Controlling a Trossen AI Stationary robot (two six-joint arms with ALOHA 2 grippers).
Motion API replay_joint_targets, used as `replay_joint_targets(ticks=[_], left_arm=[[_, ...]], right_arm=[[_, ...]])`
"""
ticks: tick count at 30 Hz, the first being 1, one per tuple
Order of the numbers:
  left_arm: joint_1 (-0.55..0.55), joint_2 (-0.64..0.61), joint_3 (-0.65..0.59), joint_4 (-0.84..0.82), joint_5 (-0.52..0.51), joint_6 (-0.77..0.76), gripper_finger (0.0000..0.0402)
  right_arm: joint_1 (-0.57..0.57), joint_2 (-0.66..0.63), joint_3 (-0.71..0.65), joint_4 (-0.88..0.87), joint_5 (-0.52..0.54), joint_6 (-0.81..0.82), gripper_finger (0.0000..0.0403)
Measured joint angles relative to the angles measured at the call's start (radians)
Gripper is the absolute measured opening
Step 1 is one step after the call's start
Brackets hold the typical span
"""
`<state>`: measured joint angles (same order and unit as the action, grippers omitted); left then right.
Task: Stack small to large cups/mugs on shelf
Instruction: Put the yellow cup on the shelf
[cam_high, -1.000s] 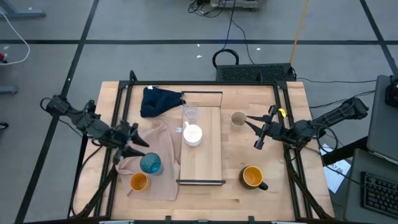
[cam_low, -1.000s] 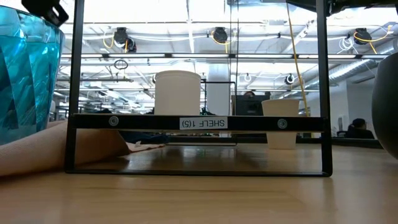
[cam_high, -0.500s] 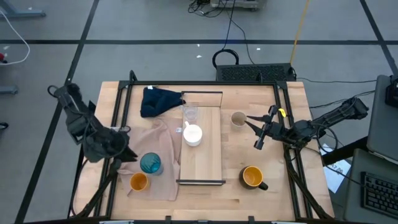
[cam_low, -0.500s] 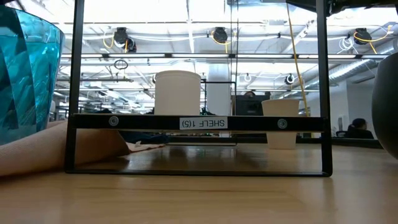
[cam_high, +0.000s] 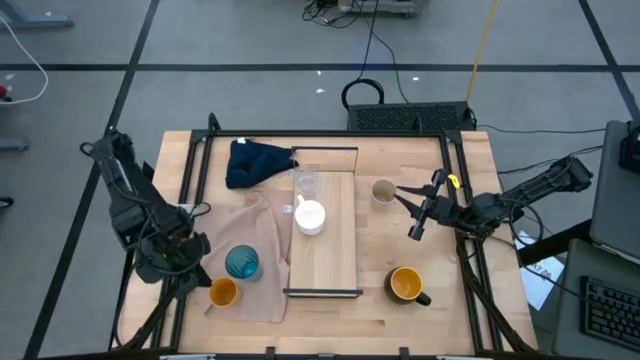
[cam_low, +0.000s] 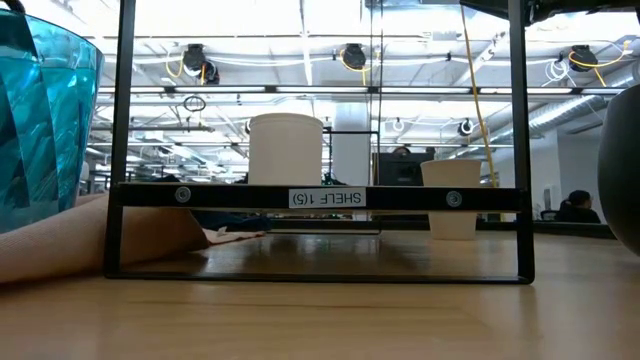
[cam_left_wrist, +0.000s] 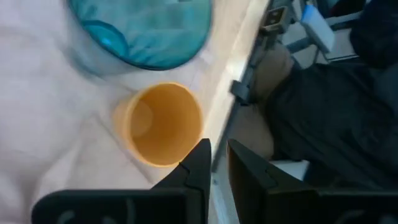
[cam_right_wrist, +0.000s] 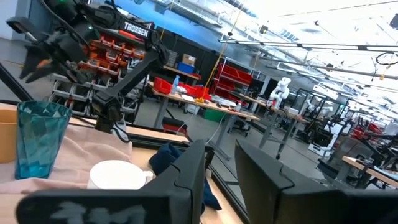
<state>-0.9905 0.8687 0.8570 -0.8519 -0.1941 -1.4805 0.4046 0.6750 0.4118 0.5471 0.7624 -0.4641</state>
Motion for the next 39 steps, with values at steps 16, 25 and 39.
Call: replay_joint_targets(ticks=[16, 25, 39], left_arm=[[0.060, 0.240, -0.001, 0.045, 0.069, -0.118, 0.0158], [0.073, 0.264, -0.002, -0.048, 0.200, -0.224, 0.0199], [0.118, 0.289, -0.002, -0.076, 0.193, -0.193, 0.0200]], right_arm=[[0.000, 0.000, 0.000, -0.006, 0.000, -0.025, 0.0082], [0.000, 0.000, 0.000, -0.007, 0.000, -0.046, 0.0082], [0.001, 0.000, 0.000, -0.029, 0.000, -0.053, 0.0082]])
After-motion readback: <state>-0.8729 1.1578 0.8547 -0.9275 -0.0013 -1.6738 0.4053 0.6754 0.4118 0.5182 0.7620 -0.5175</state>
